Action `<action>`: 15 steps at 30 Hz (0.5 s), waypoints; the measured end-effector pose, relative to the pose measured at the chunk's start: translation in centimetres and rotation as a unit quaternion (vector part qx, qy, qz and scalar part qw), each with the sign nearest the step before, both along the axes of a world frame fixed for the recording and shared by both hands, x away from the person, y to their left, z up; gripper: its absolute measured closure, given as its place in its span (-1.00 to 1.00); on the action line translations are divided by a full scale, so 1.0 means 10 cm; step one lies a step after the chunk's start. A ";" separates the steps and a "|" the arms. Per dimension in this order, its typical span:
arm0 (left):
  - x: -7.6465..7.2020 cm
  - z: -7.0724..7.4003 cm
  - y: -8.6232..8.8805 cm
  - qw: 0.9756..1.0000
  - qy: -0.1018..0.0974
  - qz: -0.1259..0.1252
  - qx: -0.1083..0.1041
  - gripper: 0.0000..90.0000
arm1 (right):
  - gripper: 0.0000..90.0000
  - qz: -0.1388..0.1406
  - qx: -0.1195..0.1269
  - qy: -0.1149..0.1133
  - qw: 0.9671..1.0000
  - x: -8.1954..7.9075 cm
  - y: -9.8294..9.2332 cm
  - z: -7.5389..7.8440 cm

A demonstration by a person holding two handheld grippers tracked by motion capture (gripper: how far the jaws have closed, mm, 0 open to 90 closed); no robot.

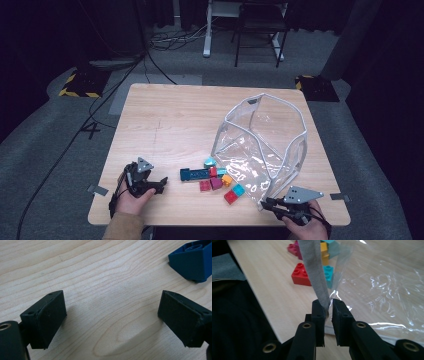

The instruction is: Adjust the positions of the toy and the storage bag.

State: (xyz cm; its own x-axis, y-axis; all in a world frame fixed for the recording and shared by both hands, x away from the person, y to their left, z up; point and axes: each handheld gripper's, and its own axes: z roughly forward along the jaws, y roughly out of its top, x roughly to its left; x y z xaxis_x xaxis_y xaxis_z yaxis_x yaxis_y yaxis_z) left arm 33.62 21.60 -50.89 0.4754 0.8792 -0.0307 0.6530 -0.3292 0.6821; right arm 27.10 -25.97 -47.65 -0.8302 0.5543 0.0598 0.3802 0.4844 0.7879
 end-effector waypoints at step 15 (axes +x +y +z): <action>0.00 0.00 0.00 1.000 0.001 0.000 0.000 -0.82 | -0.16 -0.067 0.009 -0.007 0.998 -0.02 -0.62 0.14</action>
